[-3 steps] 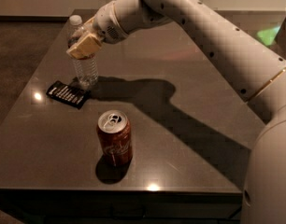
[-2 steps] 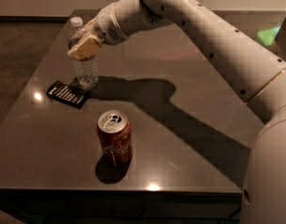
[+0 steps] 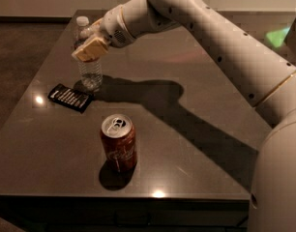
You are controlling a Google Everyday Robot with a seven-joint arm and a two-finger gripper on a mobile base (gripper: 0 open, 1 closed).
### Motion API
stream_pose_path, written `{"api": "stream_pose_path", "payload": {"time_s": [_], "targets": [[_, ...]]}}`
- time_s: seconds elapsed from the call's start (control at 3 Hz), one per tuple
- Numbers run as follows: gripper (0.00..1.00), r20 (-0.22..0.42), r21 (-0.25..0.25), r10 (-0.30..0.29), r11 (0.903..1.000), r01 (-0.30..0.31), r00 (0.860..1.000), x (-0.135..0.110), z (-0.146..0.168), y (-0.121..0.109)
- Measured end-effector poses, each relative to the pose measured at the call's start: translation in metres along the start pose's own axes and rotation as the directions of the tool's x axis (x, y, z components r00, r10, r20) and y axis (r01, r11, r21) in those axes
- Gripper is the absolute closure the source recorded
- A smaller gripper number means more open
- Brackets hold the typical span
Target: Move water bottle near rxbar chocolate
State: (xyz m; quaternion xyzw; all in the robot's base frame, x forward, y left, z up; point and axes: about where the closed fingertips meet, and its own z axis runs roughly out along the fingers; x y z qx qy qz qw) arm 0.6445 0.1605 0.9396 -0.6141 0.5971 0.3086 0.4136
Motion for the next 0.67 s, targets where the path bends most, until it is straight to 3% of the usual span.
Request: {"api": "stream_pose_path", "payload": {"time_s": [0.33,0.67], "targets": [[0.0,0.016,0.009,0.005,0.9999,-0.005,1.0,0.001,-0.0069,-0.0026],[0.0,0.016,0.009,0.005,0.9999,-0.005,1.0,0.001,-0.0068,-0.0025]]}}
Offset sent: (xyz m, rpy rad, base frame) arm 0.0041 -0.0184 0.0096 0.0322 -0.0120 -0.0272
